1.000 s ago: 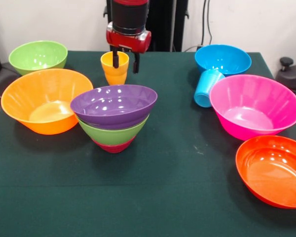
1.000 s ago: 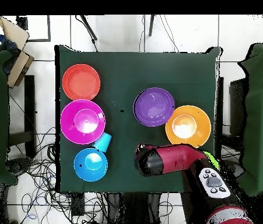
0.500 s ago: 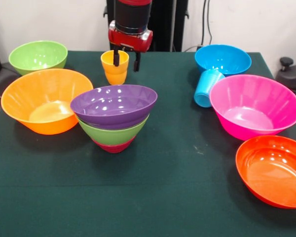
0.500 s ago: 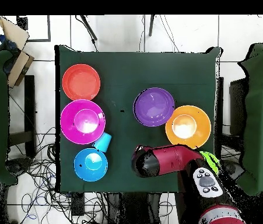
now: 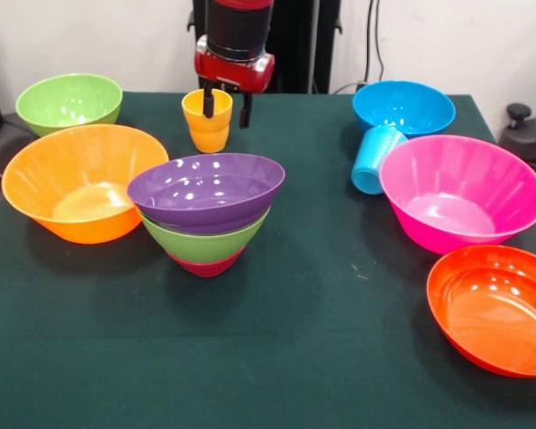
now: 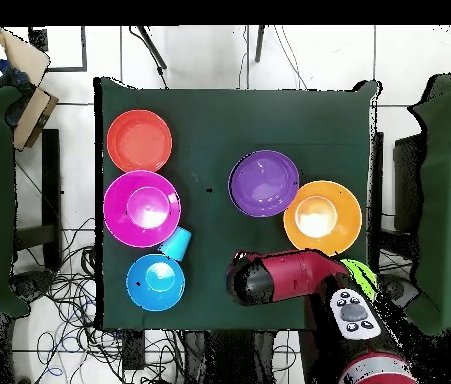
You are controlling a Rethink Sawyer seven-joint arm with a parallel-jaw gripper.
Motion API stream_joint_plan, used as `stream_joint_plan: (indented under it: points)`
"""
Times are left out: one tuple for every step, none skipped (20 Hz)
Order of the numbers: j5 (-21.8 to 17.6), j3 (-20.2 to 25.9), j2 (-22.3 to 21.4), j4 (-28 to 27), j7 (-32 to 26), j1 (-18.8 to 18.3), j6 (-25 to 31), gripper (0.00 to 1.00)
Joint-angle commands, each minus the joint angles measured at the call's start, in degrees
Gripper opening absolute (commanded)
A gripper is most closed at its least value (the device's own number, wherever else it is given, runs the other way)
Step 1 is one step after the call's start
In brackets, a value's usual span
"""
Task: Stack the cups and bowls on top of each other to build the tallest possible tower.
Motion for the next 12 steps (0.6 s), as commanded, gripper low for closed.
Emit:
stream_joint_plan:
  points:
    - [0.98, 1.68, 3.17, -2.04, 2.86, 0.83, -1.76, 1.00]
    - [1.09, 1.82, 3.09, -1.98, 2.70, 0.68, -1.59, 1.00]
    - [1.04, 1.66, 3.07, -1.71, 2.92, 0.86, -1.77, 1.00]
    - [1.09, 1.66, 3.03, -1.68, 2.98, 0.89, -1.78, 1.00]
    - [1.25, 1.86, 2.97, -1.92, 2.72, 0.75, -1.42, 1.00]
    - [1.37, 2.07, 2.95, -1.94, 2.51, 0.54, -1.25, 1.00]
    - [1.46, 2.31, 2.94, -2.26, 2.20, 0.33, -1.00, 1.00]
    - [1.56, 2.55, 2.93, -2.24, 1.99, 0.09, -0.90, 1.00]
    - [1.56, 2.58, 2.63, -2.04, 1.97, 0.11, -0.92, 1.00]
    - [1.65, 2.85, 2.52, -1.98, 1.73, -0.10, -0.81, 1.00]
    - [1.74, 2.96, 2.29, -1.80, 1.65, -0.10, -0.69, 1.00]
    - [1.91, 3.12, 2.10, -1.78, 1.43, -0.18, -0.34, 1.00]
